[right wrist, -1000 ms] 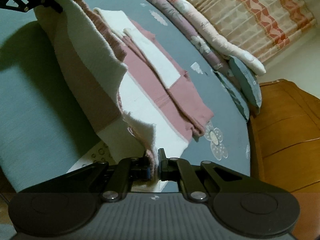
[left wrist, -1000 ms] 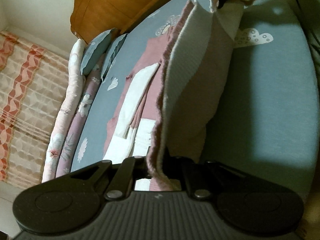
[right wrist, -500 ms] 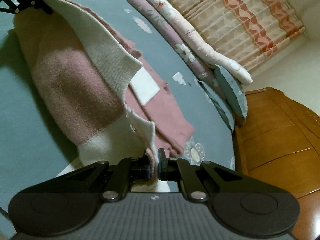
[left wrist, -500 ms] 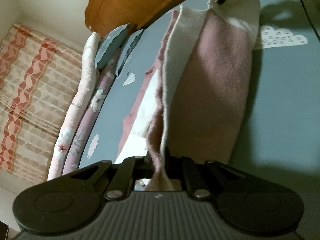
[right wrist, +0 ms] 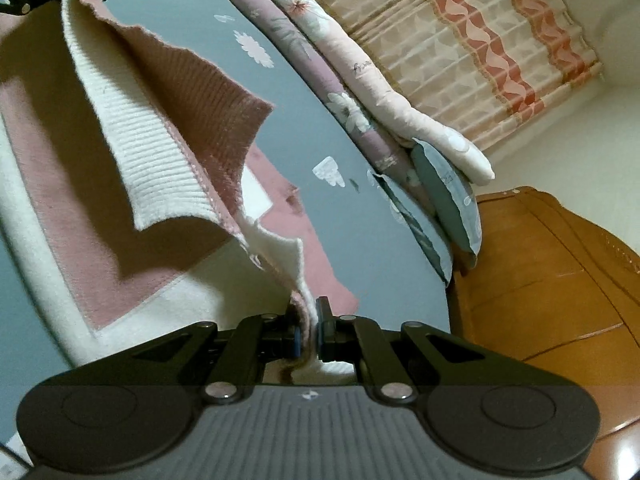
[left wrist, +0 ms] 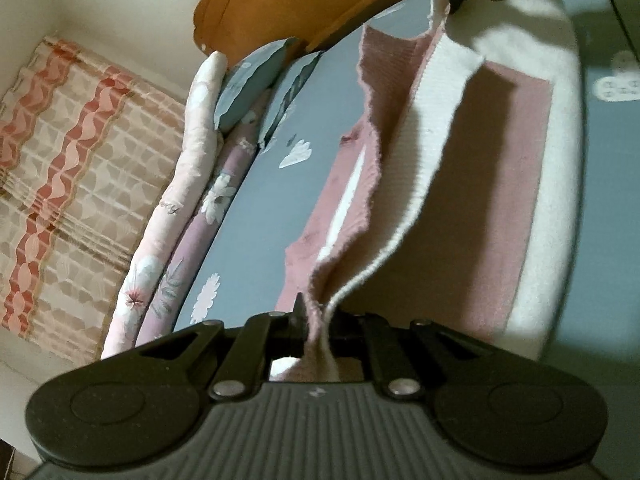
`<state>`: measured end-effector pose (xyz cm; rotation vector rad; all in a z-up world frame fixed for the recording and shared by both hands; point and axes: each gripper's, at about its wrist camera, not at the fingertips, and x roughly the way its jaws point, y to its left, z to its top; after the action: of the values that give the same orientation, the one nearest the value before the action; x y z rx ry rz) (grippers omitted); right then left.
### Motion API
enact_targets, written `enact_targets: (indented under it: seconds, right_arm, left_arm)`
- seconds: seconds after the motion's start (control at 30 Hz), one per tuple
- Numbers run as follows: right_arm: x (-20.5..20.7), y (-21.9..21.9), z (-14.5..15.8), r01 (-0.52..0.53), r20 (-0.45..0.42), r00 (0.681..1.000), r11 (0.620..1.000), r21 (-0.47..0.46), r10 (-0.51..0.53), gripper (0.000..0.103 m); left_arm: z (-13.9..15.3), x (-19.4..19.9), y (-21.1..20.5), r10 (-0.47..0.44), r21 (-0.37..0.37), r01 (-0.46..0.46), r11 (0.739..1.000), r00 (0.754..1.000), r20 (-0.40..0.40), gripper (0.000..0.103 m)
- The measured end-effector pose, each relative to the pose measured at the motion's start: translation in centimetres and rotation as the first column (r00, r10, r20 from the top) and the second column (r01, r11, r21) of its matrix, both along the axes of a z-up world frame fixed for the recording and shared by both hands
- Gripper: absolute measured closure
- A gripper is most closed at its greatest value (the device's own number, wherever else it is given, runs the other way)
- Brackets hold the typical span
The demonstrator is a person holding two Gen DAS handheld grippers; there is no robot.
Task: Fold clothes
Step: 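Lift the hem with both grippers and fold it toward the collar, then lay the hem over the folded sleeves and open both grippers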
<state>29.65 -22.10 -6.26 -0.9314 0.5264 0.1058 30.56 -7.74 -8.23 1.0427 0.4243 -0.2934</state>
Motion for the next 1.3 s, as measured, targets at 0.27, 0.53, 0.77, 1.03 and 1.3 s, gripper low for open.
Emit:
enact_targets:
  seconds: [0.27, 0.53, 0.77, 1.03, 1.3]
  right_arm:
    - [6.7, -0.1, -0.6, 0.011, 0.022, 1.000, 1.000, -0.007, -0.011, 0.095]
    - [11.6, -0.2, -2.8, 0.022, -0.030, 0.999, 1.000, 0.008, -0.022, 0.095]
    - [13.5, -0.4, -5.8, 0.030, -0.094, 0.995, 0.999, 0.028, -0.028, 0.094]
    - [13.0, -2.6, -3.5, 0.063, -0.120, 0.992, 0.979, 0.192, -0.040, 0.044]
    - [9.6, -6.1, 0.3, 0.062, -0.147, 0.989, 0.922, 0.382, -0.006, 0.039]
  left_arm:
    - [-0.6, 6.5, 0.8, 0.042, -0.018, -0.042, 0.999, 0.999, -0.014, 0.096]
    - [-2.7, 10.2, 1.6, 0.070, -0.045, -0.074, 0.996, 0.994, -0.079, 0.095]
    - [-4.6, 11.4, 2.0, 0.100, -0.084, -0.112, 0.990, 0.985, -0.142, 0.086]
    - [-1.9, 11.5, 4.2, 0.114, -0.251, -0.159, 0.955, 0.977, -0.182, 0.050]
    - [0.0, 10.0, 5.8, 0.078, -0.378, -0.162, 0.911, 0.970, -0.229, 0.040]
